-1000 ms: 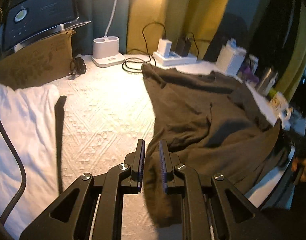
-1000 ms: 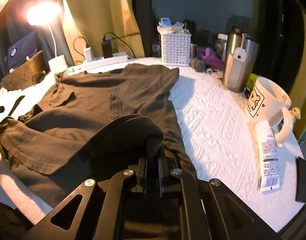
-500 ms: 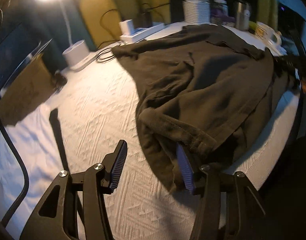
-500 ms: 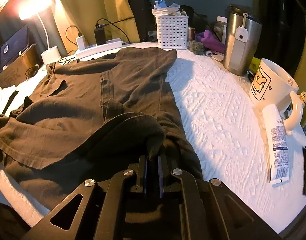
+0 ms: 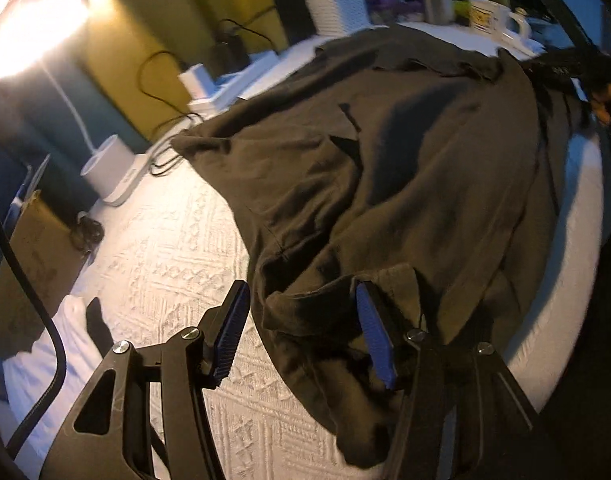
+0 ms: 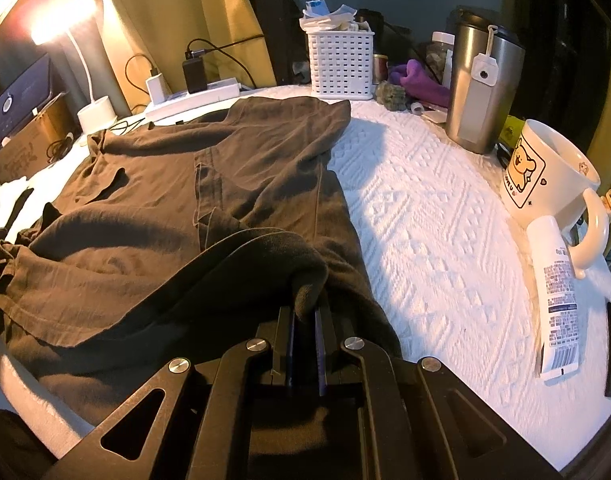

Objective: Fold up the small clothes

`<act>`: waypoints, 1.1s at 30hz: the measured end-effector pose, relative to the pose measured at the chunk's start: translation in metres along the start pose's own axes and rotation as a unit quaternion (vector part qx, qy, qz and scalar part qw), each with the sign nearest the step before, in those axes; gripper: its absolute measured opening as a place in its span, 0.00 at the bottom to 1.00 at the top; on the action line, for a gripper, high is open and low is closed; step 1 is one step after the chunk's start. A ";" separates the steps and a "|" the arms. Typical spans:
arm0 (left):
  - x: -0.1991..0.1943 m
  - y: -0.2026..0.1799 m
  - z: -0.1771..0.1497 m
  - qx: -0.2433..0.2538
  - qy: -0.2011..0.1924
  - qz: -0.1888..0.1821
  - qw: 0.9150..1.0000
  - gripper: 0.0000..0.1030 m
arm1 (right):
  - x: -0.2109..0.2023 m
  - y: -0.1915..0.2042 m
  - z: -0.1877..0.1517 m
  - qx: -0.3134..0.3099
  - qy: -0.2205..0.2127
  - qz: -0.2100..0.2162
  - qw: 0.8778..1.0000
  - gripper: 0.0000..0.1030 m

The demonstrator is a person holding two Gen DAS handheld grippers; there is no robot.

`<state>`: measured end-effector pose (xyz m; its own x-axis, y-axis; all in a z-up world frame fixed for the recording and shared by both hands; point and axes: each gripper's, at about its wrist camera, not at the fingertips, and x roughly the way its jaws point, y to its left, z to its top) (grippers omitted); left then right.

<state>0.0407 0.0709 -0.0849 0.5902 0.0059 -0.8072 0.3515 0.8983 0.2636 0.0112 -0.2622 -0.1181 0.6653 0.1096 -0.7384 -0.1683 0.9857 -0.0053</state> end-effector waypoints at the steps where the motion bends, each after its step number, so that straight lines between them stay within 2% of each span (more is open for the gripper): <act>1: -0.003 0.002 -0.001 0.001 0.001 -0.007 1.000 0.53 | 0.001 0.000 0.000 0.001 0.000 0.000 1.000 0.08; 9: -0.030 -0.003 -0.017 0.017 0.010 -0.019 1.000 0.53 | 0.004 0.001 -0.003 0.009 0.003 -0.004 1.000 0.08; 15: -0.018 -0.030 -0.026 0.049 0.032 -0.026 0.998 0.53 | -0.006 0.001 -0.007 0.009 -0.005 -0.007 1.000 0.08; 19: -0.007 -0.040 -0.015 0.059 0.021 -0.003 0.998 0.54 | -0.018 0.002 -0.009 0.009 -0.019 -0.008 1.000 0.08; 21: -0.005 -0.045 -0.009 0.076 0.012 0.013 0.997 0.58 | -0.022 0.002 -0.009 0.010 -0.025 -0.006 1.000 0.08; 24: 0.005 -0.054 -0.002 0.116 0.008 0.058 0.992 0.62 | -0.023 0.001 -0.009 0.013 -0.028 -0.004 1.000 0.08; 28: 0.009 -0.060 0.004 0.135 -0.001 0.081 0.987 0.62 | -0.020 0.001 -0.008 0.017 -0.028 -0.002 0.999 0.08; 31: 0.009 -0.060 0.010 0.123 -0.018 0.078 0.989 0.62 | -0.019 0.001 -0.007 0.016 -0.028 0.000 0.999 0.08; 33: 0.008 -0.061 0.013 0.115 -0.027 0.063 0.991 0.61 | -0.018 0.003 -0.005 0.016 -0.028 0.001 0.999 0.08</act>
<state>0.0332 0.0104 -0.1010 0.6751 0.0830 -0.7330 0.4259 0.7675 0.4792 -0.0052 -0.2621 -0.1083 0.7053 0.1173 -0.6991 -0.1472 0.9890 0.0175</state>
